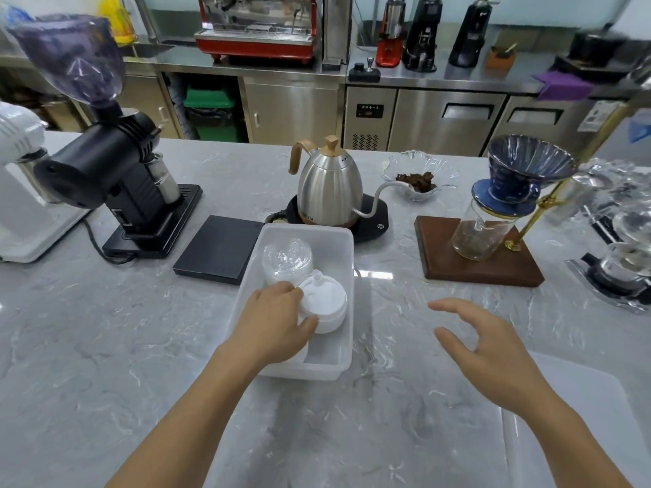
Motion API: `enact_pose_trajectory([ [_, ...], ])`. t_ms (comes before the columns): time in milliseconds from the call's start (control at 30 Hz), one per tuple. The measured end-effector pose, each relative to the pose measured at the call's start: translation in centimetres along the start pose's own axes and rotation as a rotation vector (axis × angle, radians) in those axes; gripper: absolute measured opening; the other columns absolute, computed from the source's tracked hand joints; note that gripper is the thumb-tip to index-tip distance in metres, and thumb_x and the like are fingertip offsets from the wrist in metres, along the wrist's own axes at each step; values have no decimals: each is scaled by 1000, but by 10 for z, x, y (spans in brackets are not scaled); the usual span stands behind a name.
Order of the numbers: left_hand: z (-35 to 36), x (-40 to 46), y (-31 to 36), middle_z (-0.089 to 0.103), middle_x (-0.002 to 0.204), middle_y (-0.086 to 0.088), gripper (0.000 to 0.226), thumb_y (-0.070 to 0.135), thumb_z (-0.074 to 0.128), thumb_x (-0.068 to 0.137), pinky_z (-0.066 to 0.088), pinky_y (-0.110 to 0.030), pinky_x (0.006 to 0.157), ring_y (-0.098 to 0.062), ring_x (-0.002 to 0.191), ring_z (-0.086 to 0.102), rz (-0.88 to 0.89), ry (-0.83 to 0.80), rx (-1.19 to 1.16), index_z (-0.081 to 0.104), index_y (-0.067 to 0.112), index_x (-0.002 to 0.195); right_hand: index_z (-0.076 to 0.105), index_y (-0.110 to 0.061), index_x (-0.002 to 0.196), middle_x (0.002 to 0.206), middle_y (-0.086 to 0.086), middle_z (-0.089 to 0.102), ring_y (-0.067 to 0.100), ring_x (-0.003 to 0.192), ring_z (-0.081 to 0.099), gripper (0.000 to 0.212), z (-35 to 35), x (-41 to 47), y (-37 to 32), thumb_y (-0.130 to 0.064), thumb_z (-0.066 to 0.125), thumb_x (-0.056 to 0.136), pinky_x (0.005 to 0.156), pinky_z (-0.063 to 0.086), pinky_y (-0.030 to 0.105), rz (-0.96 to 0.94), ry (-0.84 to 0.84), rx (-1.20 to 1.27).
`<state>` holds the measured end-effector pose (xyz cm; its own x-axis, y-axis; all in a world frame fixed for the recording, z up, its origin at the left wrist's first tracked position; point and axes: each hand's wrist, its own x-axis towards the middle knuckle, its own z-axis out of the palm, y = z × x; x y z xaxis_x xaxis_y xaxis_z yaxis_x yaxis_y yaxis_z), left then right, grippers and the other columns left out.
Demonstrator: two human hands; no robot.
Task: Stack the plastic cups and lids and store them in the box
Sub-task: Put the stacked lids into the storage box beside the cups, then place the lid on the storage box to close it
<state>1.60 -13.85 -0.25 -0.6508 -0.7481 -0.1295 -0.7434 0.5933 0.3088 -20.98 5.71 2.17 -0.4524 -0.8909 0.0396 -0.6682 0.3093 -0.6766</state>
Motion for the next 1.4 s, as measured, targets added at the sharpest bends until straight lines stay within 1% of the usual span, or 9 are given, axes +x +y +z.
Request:
enact_pose_trajectory([
  [100, -1, -5, 10, 63, 124, -4, 42, 40, 53, 94, 42, -30, 93, -25, 114, 59, -6, 179, -190, 67, 8, 117, 63, -34, 110, 110, -35, 54, -30, 101, 48, 31, -18, -24, 18, -11, 67, 90, 96, 35, 16, 91, 109, 82],
  [300, -11, -30, 76, 72, 100, 12, 14, 21, 67, 90, 50, -20, 86, -2, 95, 65, 129, 487, -591, 73, 19, 103, 66, -34, 113, 121, -16, 63, 16, 111, 56, 28, -46, -63, 55, -16, 67, 91, 91, 42, 32, 317, 215, 72],
  [400, -5, -42, 120, 73, 90, 17, 12, 22, 66, 86, 53, -17, 79, -5, 87, 69, 213, 417, -779, 75, 21, 94, 66, -35, 113, 123, -16, 63, 16, 112, 56, 28, -58, -82, 69, -18, 68, 91, 89, 42, 33, 395, 258, 79],
  [533, 24, -50, 164, 74, 84, 16, 11, 17, 69, 88, 51, -11, 74, -3, 83, 69, 271, 199, -848, 74, 26, 92, 62, -44, 103, 105, -40, 59, 14, 101, 57, 33, -72, -107, 85, -15, 69, 90, 86, 43, 32, 451, 346, 71],
  [667, 65, -48, 186, 74, 88, 16, 13, 15, 69, 88, 54, -14, 71, 0, 80, 68, 212, -72, -819, 74, 24, 96, 60, -34, 112, 112, -14, 59, 16, 109, 54, 29, -78, -135, 104, -14, 67, 91, 93, 45, 35, 558, 374, 47],
  [800, 92, -48, 202, 73, 98, 12, 20, 14, 68, 88, 51, -8, 72, 2, 83, 67, 156, -253, -812, 71, 22, 106, 58, -19, 129, 120, -6, 55, 21, 118, 53, 37, -80, -157, 117, -16, 64, 93, 98, 42, 36, 676, 352, -5],
  [1067, 122, -56, 226, 67, 117, 8, 39, 18, 71, 87, 48, -15, 89, -1, 104, 64, 68, -335, -793, 63, 22, 125, 42, -18, 147, 141, -4, 50, 17, 135, 44, 54, -70, -180, 124, -26, 59, 96, 106, 35, 26, 785, 224, 50],
  [1200, 126, -63, 238, 68, 114, 8, 40, 15, 70, 86, 45, -2, 76, 4, 102, 62, 36, -336, -833, 63, 24, 125, 44, -32, 143, 131, -7, 57, 14, 125, 51, 57, -65, -185, 127, -48, 53, 89, 106, 46, 40, 788, 246, 75],
  [1400, 128, -70, 247, 69, 110, 7, 35, 10, 69, 86, 46, -3, 74, 4, 100, 63, -38, -265, -949, 65, 25, 117, 43, -38, 140, 133, -9, 57, 15, 127, 53, 49, -63, -184, 122, -35, 56, 93, 103, 48, 43, 773, 308, 121],
])
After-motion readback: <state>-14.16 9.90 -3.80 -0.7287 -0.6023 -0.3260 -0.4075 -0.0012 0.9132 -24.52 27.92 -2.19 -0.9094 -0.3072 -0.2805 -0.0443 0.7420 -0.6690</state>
